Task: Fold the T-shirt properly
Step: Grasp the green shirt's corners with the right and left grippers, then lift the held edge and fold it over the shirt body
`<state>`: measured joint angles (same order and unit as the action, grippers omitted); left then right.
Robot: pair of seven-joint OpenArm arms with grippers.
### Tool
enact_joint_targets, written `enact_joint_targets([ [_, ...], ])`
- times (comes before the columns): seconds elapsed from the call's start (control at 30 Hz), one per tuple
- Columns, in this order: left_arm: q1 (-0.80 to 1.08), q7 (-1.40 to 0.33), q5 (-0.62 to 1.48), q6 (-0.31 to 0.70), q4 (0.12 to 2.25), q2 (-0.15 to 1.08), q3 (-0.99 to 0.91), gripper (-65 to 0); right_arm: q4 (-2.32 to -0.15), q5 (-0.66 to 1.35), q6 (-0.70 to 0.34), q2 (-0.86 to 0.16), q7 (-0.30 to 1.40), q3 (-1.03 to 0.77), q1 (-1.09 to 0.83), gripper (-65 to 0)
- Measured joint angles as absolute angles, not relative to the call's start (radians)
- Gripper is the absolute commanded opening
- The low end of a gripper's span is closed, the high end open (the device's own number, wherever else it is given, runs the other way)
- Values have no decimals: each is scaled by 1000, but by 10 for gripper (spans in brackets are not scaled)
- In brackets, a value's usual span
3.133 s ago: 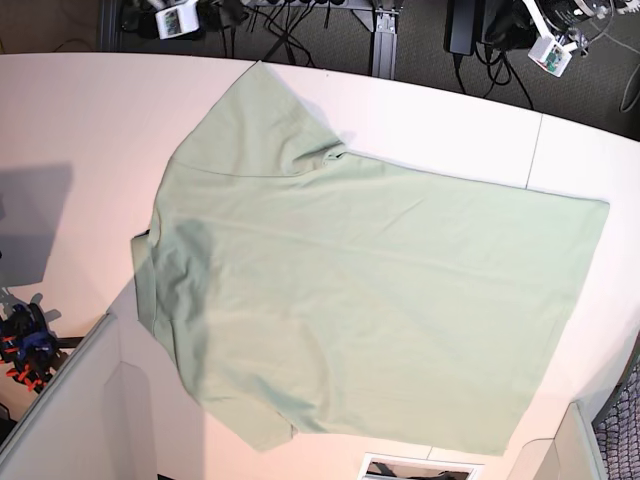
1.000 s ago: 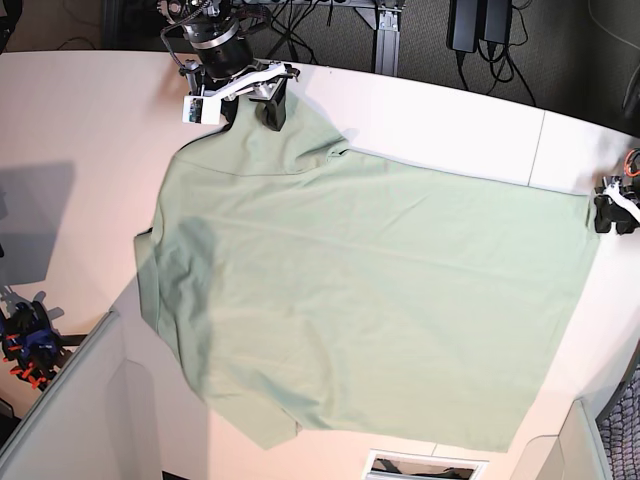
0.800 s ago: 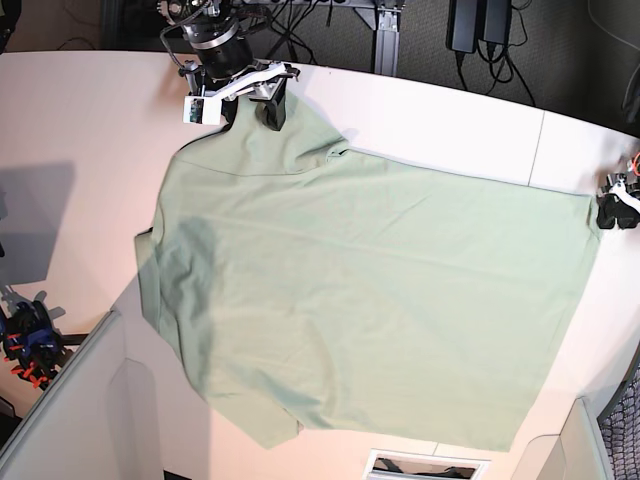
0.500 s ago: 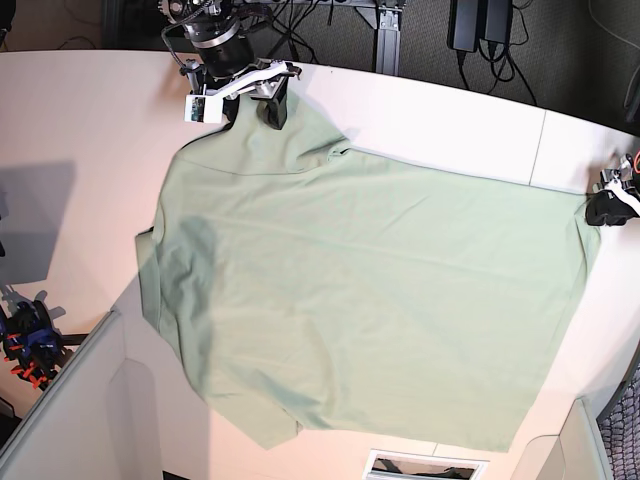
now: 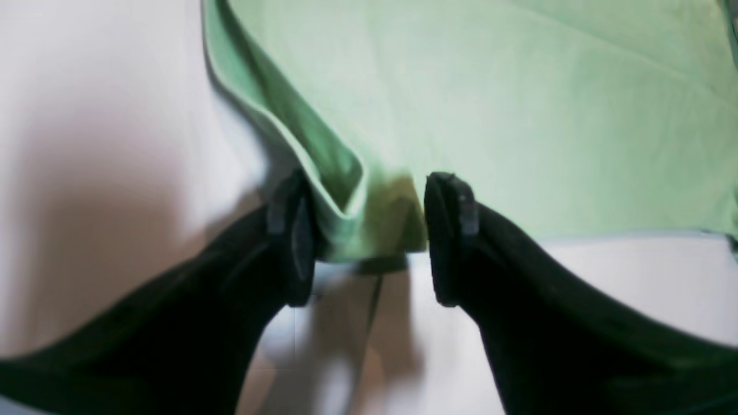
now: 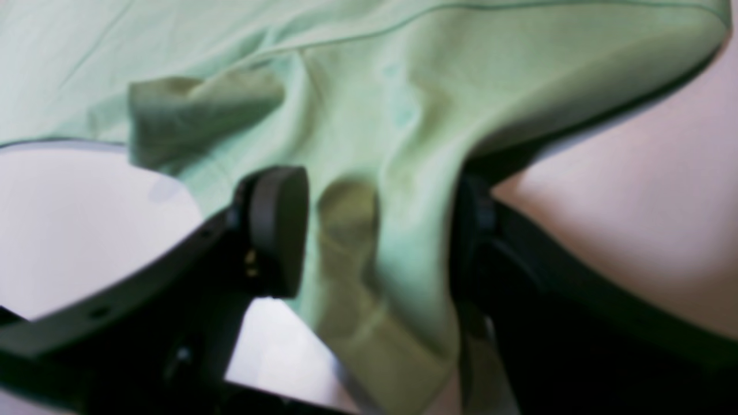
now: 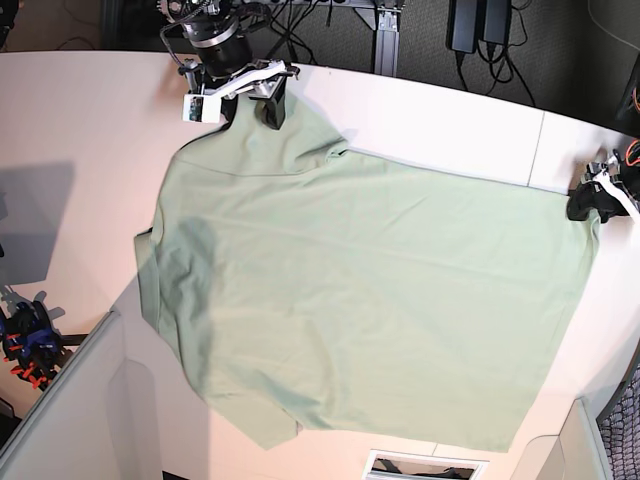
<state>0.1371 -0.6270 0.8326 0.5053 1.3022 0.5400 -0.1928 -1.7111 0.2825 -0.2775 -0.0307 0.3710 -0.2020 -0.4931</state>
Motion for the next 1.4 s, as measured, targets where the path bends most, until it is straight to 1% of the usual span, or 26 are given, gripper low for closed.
enact_joint_targets([
  [0.1,134,-619,840,503,1285,540,-193,-317,-1711,283,-280,-30,371,-202,-493,-292],
  [0.2,132,-577,849,505,1254,525,-197,-319,-1711,283,-280,-30,371,-202,-493,-295],
  [0.23,129,-554,847,505,1244,515,-198,-326,-1711,283,-280,-30,371,-202,-493,-318],
  [0.27,128,-530,845,505,1236,508,-198,-354,-1711,283,-280,-30,370,-202,-493,-370],
  [0.3,127,-510,829,505,1231,497,-199,-405,-1711,279,-274,-31,371,-202,-493,-445],
  [0.37,127,-481,799,501,1225,482,-198,-531,-1710,279,-268,-31,377,-202,-493,-614],
  [0.4,127,-472,792,497,1223,479,-199,-588,-1710,279,-269,-31,378,-202,-493,-650],
  [0.43,127,-469,789,496,1222,477,-199,-634,-1710,279,-269,-31,379,-202,-494,-650],
  [0.47,128,-469,785,494,1222,477,-199,-650,-1710,279,-269,-31,379,-202,-493,-650],
  [0.57,127,-461,723,503,1224,482,-197,-650,-1710,279,-269,-31,379,-202,-493,-650],
  [0.67,127,-460,716,506,1225,490,-195,-650,-1710,279,-269,-31,381,-211,-493,-650],
  [0.7,127,-473,712,524,1225,498,-195,-650,-1711,280,-270,-33,387,-215,-493,-650],
  [0.73,127,-494,702,566,1224,510,-195,-650,-1716,280,-273,-33,403,-223,-493,-650],
  [0.8,133,-536,687,677,1223,532,-207,-650,-1739,297,-277,-33,448,-235,-506,-650],
  [0.83,145,-546,705,690,1223,540,-214,-650,-1753,311,-276,-33,455,-239,-519,-650],
  [1.1,285,-595,918,700,1214,591,-375,-650,-1948,321,-270,-33,528,-276,-665,-650],
  [1.3,277,-624,960,694,1258,591,-371,-650,-1984,392,-270,-33,525,-366,-598,-650],
  [1.4,220,-629,961,691,1279,591,-371,-650,-1983,396,-271,-33,530,-396,-532,-650],
])
